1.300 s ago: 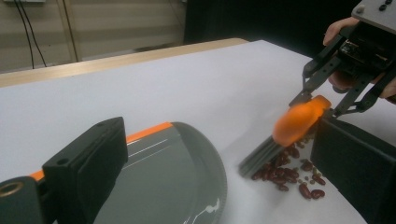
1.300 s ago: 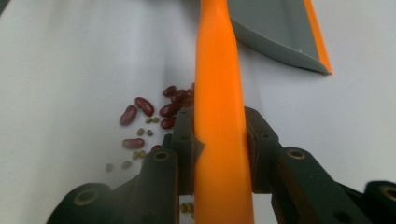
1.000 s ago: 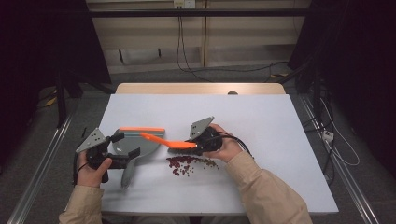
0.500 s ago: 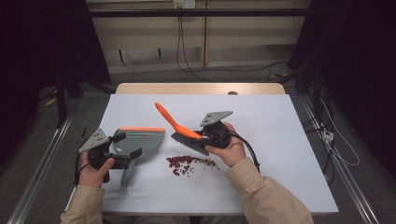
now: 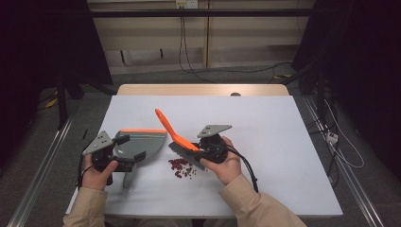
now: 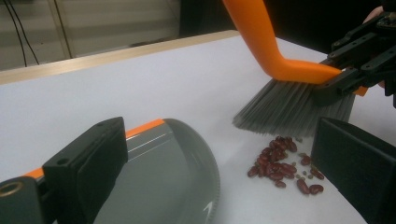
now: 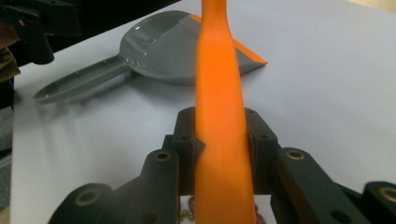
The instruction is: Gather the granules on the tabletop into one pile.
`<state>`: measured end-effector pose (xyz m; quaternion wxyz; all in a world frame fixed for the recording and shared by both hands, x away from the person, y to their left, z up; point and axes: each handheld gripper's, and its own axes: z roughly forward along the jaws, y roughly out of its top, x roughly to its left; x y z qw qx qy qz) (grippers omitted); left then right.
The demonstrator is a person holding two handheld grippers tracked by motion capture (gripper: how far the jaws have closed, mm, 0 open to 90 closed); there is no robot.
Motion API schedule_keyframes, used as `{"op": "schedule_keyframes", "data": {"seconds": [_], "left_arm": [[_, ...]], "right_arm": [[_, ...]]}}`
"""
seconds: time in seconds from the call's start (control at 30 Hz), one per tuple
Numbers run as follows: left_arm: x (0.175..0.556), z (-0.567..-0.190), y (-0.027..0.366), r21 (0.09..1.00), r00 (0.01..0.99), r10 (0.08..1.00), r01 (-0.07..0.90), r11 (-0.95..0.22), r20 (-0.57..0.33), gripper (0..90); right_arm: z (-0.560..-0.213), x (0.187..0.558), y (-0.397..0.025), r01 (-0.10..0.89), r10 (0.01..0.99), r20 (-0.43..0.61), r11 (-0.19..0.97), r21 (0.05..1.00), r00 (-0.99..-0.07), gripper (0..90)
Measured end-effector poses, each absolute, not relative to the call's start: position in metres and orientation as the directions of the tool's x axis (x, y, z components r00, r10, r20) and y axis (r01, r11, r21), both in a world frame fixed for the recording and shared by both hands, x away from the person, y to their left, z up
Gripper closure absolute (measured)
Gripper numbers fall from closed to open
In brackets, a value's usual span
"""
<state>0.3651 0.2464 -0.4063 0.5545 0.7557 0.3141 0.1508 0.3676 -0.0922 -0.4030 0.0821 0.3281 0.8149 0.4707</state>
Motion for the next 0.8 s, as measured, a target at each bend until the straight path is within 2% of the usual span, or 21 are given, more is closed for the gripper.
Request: {"op": "schedule_keyframes", "data": {"seconds": [0.3,0.8], "left_arm": [[0.365,-0.406,0.25,0.936,0.748,0.651,0.309,-0.17,-0.129,3.9],[0.366,-0.406,0.25,0.933,0.749,0.651,0.311,-0.183,-0.122,3.9]], "right_arm": [[-0.407,0.359,-0.074,0.469,0.609,0.189,0.34,0.815,-0.77,71.4],[-0.417,0.349,-0.049,0.528,0.59,0.291,0.279,0.802,-0.753,71.4]]}}
